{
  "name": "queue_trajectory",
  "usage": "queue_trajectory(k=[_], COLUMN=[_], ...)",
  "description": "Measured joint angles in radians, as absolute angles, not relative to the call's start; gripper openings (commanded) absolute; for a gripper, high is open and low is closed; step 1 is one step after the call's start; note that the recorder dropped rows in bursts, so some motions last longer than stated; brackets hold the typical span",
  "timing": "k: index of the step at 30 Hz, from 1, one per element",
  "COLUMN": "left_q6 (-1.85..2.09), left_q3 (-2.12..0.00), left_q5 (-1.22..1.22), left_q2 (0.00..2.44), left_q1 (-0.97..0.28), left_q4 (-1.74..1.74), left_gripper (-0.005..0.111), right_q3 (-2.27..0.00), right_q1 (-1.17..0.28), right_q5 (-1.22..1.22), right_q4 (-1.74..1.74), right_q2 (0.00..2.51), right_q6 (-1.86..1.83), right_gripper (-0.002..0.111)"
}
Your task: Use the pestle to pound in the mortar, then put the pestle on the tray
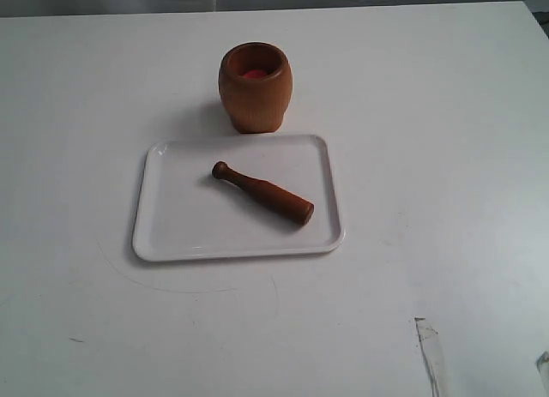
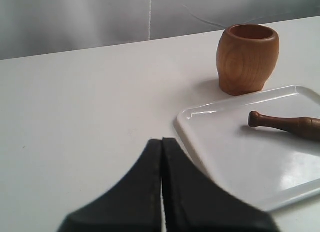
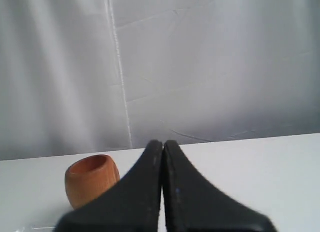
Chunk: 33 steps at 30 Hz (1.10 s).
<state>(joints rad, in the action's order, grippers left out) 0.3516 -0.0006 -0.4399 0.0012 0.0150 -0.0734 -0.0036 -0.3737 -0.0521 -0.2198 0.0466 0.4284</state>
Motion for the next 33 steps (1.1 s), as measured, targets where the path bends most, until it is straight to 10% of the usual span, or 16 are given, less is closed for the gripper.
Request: queue_trajectory(k=[33], left_q6=[0.352], left_q3=[-0.001], left_q5=[-0.440], left_q2=[0.001], left_q1=[0.015], left_q4=[-0.073], left_gripper=[0.000], right_q3=[-0.004], right_q1=[-0.158], right_q5=[0.109], right_q4=[-0.036], right_q2=[0.027], right_q6=[-0.021], right_gripper=[0.000])
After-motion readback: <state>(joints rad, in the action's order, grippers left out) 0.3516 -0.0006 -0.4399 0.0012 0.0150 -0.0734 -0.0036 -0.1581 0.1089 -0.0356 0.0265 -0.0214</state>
